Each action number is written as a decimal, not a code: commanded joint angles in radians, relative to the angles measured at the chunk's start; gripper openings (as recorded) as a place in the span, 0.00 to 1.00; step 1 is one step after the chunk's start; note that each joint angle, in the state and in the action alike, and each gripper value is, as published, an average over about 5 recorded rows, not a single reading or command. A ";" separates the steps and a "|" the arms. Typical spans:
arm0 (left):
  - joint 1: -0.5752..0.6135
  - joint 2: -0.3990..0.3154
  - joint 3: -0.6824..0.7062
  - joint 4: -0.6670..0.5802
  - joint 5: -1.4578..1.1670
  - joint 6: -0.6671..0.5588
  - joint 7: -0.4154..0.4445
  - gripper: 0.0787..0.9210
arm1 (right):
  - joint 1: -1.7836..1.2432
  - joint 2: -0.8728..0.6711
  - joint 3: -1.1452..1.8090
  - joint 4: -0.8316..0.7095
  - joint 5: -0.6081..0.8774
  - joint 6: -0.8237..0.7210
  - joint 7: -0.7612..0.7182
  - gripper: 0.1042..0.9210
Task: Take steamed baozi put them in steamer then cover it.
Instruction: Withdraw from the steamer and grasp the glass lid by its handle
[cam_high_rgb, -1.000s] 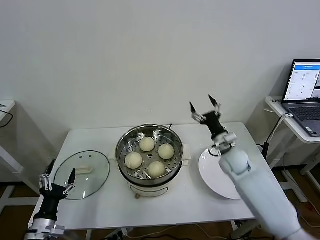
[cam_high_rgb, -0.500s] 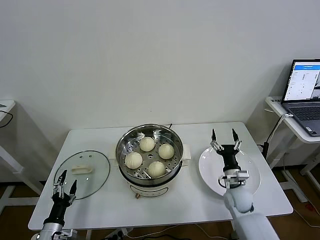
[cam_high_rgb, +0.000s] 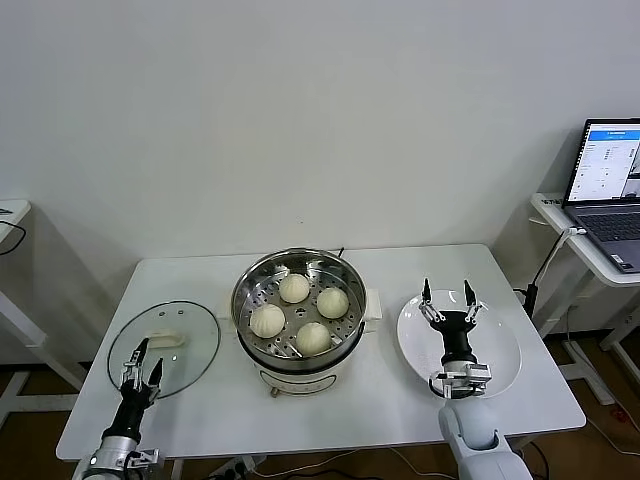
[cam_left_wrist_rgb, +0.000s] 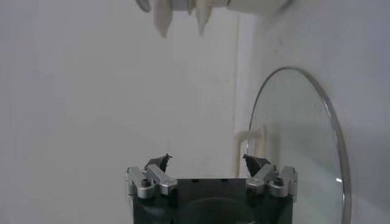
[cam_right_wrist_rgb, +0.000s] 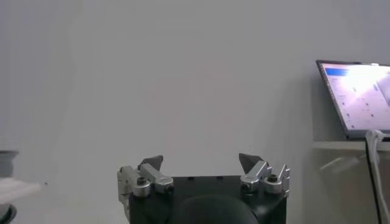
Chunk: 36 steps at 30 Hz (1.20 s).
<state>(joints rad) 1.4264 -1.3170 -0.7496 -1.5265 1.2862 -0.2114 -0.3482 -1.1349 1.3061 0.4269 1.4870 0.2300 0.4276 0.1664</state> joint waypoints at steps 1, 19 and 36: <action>-0.096 0.002 0.011 0.089 0.047 0.001 -0.015 0.88 | -0.024 0.032 0.016 0.022 -0.035 -0.003 0.007 0.88; -0.223 0.026 0.039 0.207 0.031 0.018 0.002 0.88 | -0.048 0.048 0.025 0.045 -0.055 -0.004 0.013 0.88; -0.274 0.022 0.050 0.256 0.009 0.046 0.026 0.88 | -0.063 0.051 0.037 0.053 -0.071 0.004 0.013 0.88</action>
<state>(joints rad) 1.1841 -1.2933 -0.7017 -1.3052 1.3010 -0.1722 -0.3269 -1.1946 1.3545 0.4596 1.5371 0.1641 0.4294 0.1794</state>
